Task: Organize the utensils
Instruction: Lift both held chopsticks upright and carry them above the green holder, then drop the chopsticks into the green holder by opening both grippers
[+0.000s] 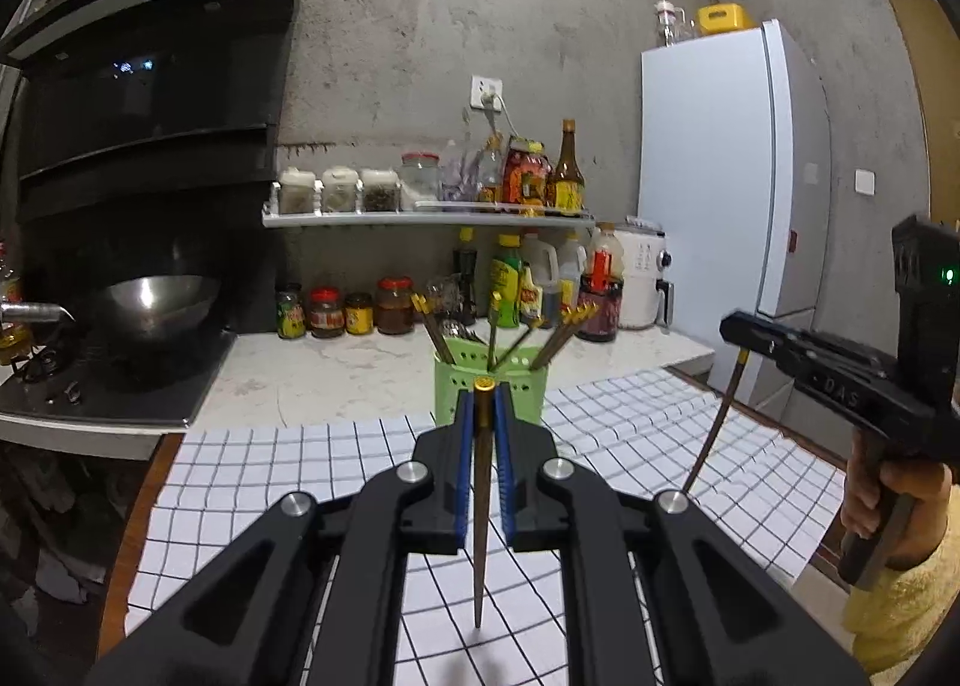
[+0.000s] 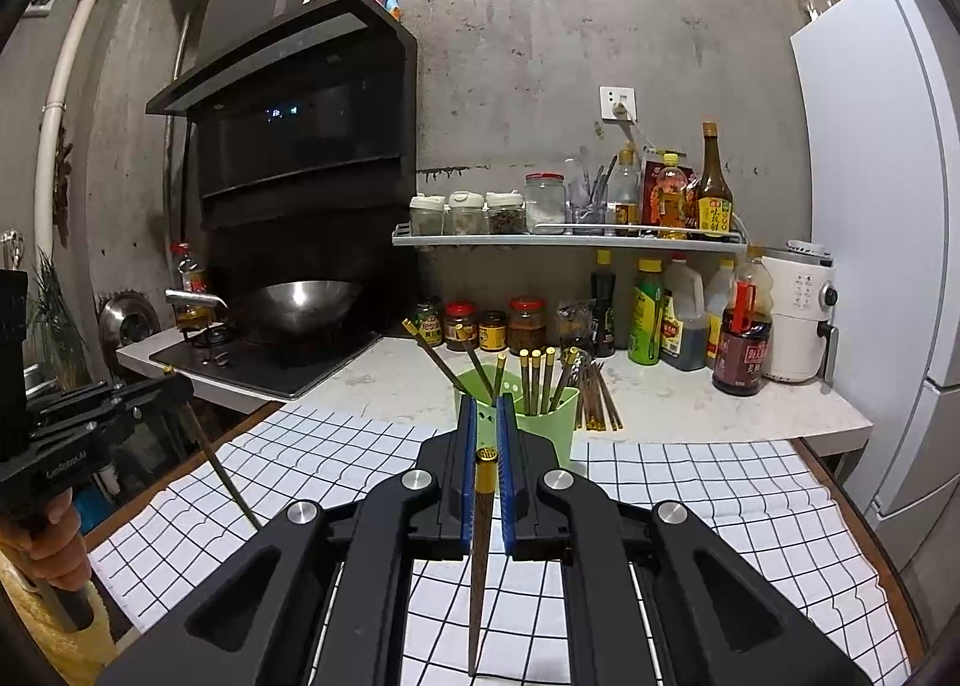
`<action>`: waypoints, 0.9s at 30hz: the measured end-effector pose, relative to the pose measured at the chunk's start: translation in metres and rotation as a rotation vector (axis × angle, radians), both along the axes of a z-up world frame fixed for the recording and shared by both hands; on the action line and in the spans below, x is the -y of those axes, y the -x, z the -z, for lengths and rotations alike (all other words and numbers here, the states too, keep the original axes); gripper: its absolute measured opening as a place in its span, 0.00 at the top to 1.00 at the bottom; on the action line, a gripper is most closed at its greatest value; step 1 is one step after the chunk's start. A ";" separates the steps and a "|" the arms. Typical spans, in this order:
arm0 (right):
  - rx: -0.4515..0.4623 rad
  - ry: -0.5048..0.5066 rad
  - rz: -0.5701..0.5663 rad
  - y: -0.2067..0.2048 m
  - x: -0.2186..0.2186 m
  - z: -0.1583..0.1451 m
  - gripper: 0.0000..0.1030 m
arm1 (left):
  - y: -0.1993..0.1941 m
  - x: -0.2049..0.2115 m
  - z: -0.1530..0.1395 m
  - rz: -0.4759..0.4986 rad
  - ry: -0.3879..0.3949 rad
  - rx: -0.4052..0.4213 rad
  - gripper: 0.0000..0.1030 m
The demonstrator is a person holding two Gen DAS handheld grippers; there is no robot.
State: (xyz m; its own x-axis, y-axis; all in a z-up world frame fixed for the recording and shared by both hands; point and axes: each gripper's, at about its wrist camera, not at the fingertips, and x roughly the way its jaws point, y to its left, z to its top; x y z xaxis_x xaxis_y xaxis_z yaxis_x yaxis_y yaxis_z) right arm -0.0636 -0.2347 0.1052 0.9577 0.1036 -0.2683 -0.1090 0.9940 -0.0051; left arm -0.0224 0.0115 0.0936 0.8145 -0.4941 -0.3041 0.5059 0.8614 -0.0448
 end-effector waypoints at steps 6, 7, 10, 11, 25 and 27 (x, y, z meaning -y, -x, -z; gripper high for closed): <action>-0.027 0.035 0.000 0.002 -0.006 0.011 0.92 | 0.001 0.007 0.010 -0.005 -0.032 -0.018 0.93; -0.034 0.044 0.003 0.003 -0.006 0.013 0.92 | 0.000 0.009 0.015 -0.007 -0.050 -0.038 0.93; -0.088 0.061 -0.001 0.003 -0.009 0.024 0.92 | -0.006 0.015 0.033 -0.008 -0.096 -0.108 0.93; -0.124 0.055 -0.014 0.000 -0.009 0.030 0.92 | -0.008 0.015 0.038 -0.008 -0.104 -0.128 0.93; -0.185 0.072 -0.014 -0.002 -0.001 0.048 0.94 | 0.003 0.016 0.053 -0.029 -0.138 -0.153 0.94; -0.148 0.072 0.007 -0.010 0.008 0.039 0.94 | -0.004 0.017 0.044 -0.041 -0.112 -0.123 0.94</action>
